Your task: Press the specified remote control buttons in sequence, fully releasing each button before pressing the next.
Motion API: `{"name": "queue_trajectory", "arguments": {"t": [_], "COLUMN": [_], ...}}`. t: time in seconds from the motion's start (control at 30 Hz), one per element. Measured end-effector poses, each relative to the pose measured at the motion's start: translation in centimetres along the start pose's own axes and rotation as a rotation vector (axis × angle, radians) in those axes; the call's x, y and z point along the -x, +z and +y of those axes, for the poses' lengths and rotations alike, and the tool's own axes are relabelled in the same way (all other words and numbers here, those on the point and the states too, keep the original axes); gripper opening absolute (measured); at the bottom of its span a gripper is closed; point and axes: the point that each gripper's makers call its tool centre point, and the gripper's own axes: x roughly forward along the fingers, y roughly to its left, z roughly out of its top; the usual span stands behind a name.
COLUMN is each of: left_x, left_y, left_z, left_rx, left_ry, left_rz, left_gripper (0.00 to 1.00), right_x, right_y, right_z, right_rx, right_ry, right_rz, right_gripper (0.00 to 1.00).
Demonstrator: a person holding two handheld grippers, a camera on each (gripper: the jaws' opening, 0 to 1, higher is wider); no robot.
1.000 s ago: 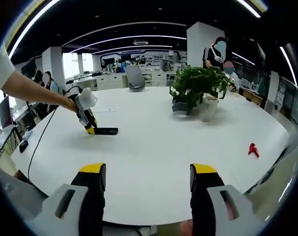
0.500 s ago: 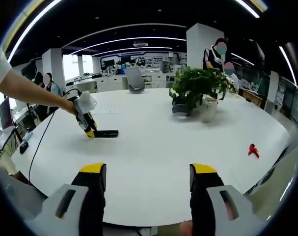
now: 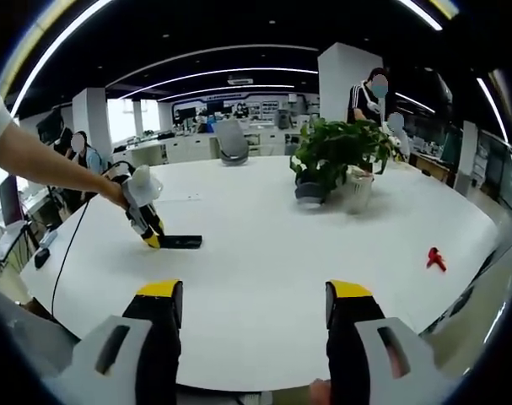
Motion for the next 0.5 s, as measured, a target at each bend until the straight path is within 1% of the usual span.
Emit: {"name": "queue_trajectory", "arguments": {"t": [0.1, 0.33, 0.5], "left_x": [0.0, 0.0, 0.1], "left_y": [-0.1, -0.1, -0.3], "left_z": [-0.7, -2.3, -3.4], "left_rx": [0.004, -0.011, 0.005], "left_ry": [-0.007, 0.010, 0.007], "left_rz": [0.008, 0.041, 0.044], "left_gripper": [0.23, 0.23, 0.23], "right_x": [0.1, 0.3, 0.3], "right_y": [0.1, 0.3, 0.4], "right_z": [-0.1, -0.2, -0.2], "right_rx": [-0.001, -0.018, -0.022], "right_ry": [-0.002, -0.003, 0.000], "right_rz": [-0.009, -0.023, -0.029], "right_gripper": [0.71, 0.71, 0.71]}}
